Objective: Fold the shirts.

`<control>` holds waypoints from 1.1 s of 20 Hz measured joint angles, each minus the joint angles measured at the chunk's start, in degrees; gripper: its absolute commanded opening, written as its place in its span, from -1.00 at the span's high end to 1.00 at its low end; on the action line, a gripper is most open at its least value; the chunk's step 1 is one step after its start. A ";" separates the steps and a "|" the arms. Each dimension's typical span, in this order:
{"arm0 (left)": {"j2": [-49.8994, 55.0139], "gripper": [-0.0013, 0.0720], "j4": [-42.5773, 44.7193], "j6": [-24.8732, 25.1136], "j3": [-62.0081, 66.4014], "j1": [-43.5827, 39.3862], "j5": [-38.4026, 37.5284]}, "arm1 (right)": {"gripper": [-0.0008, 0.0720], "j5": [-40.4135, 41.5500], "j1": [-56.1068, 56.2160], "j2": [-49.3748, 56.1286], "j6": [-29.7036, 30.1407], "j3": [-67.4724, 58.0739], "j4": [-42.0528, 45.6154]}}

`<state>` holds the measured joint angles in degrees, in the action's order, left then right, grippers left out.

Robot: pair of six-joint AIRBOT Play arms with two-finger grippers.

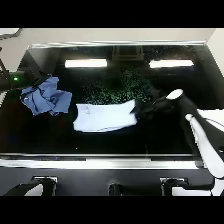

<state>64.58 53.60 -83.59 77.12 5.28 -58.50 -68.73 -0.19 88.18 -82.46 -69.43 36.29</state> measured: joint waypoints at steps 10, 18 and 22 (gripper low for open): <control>0.00 0.88 0.02 0.48 -0.02 0.00 -0.02 | 0.84 -14.86 -37.94 -7.41 -8.46 -25.31 6.03; 0.00 0.88 0.00 1.09 -0.02 0.00 -0.02 | 0.84 -21.64 -58.27 -10.21 -12.37 -28.20 7.52; -0.02 0.88 -0.04 1.27 -0.02 -0.11 -0.02 | 0.84 -25.55 -65.26 -13.14 -13.29 -28.37 14.93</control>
<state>64.55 53.56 -82.32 77.10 5.17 -58.52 -94.28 -65.45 75.05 -95.74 -97.80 51.22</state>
